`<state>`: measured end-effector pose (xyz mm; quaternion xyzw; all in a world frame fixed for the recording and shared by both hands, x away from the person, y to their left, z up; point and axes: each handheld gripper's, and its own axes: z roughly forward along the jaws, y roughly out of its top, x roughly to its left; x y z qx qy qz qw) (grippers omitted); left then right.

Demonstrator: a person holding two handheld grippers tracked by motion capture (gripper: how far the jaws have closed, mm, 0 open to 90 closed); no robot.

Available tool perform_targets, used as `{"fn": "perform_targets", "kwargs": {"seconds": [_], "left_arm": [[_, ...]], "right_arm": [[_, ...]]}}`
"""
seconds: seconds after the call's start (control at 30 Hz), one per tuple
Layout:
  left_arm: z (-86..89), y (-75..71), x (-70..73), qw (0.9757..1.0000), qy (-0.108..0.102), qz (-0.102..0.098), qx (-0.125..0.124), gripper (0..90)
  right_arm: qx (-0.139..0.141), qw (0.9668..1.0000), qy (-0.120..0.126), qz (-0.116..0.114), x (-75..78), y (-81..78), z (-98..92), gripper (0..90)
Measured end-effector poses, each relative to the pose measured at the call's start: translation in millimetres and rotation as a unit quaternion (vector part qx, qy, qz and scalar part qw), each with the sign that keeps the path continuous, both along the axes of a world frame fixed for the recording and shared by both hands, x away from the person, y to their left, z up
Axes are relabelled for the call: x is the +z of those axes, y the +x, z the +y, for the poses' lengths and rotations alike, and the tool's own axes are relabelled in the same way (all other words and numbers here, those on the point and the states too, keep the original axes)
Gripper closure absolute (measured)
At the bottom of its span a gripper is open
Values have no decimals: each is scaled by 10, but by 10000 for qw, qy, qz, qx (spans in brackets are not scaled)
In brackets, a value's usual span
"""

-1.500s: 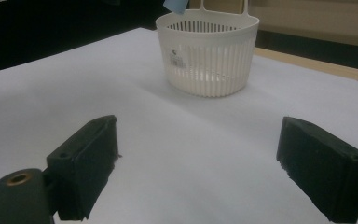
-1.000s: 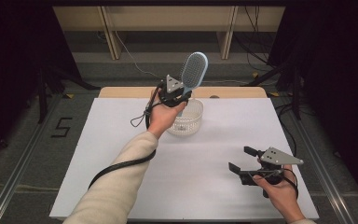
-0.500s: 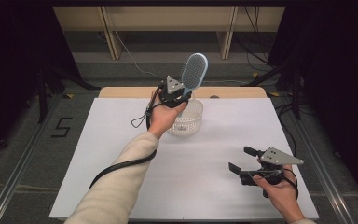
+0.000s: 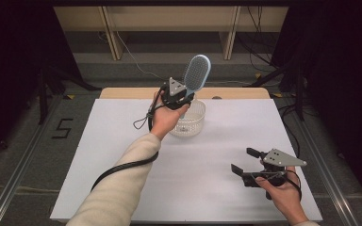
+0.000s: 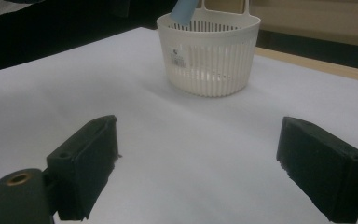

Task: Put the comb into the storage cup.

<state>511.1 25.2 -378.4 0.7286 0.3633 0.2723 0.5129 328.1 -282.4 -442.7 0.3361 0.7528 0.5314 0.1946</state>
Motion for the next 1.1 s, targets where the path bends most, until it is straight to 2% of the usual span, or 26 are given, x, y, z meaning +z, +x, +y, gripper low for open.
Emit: {"fn": "perform_targets", "kwargs": {"seconds": [1.1], "left_arm": [[-20, 27, -85, 10000, 44, 47, -50, 696]], "right_arm": [[9, 10000, 10, 2, -3, 2, -3, 132]]}}
